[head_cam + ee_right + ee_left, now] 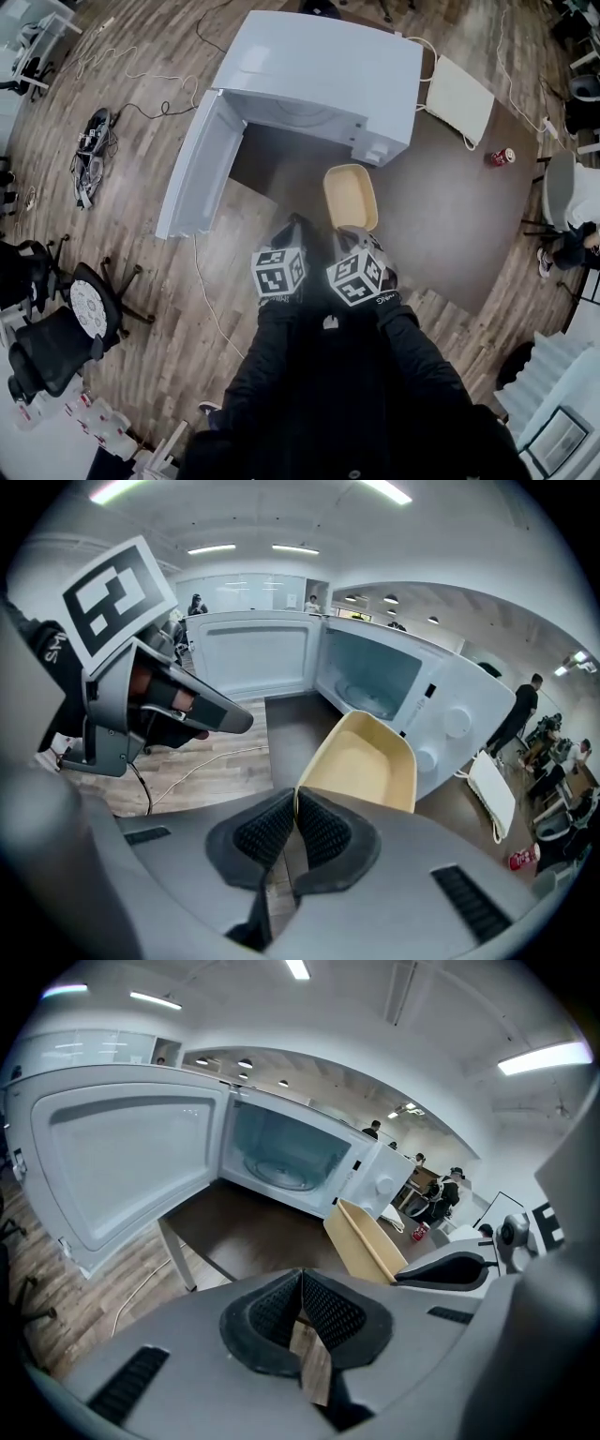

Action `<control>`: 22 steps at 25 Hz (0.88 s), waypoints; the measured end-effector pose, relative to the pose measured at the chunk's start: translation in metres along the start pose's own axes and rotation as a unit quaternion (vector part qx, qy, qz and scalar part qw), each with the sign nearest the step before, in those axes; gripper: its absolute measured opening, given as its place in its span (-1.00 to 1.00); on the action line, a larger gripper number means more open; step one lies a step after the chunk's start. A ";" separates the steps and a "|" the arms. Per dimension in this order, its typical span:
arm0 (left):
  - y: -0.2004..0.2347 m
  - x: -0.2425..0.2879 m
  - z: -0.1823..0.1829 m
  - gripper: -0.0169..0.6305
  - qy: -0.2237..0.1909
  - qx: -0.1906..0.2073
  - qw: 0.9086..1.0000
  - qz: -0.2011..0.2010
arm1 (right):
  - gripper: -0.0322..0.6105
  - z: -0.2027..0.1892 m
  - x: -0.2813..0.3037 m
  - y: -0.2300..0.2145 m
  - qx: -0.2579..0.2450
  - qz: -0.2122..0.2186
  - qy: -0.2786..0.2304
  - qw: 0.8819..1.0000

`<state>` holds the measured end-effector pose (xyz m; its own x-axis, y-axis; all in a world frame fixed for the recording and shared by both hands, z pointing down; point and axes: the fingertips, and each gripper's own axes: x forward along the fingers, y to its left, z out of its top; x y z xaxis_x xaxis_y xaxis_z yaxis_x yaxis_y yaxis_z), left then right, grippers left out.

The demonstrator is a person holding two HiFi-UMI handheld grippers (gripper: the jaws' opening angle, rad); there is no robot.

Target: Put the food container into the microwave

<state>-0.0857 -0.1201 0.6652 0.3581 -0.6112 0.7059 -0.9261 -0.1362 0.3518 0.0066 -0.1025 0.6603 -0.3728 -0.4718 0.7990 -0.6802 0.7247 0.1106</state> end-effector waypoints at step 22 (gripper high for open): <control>0.096 0.047 0.085 -0.84 0.009 -0.043 0.999 0.013 | -0.79 0.138 0.099 -0.037 -0.096 0.011 -0.004 0.995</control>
<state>-0.1680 -0.2280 0.6801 0.3374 -0.5993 0.7259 -0.9217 -0.0536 0.3841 -0.0926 -0.2455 0.6538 -0.3918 -0.4591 0.7973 -0.5386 0.8171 0.2058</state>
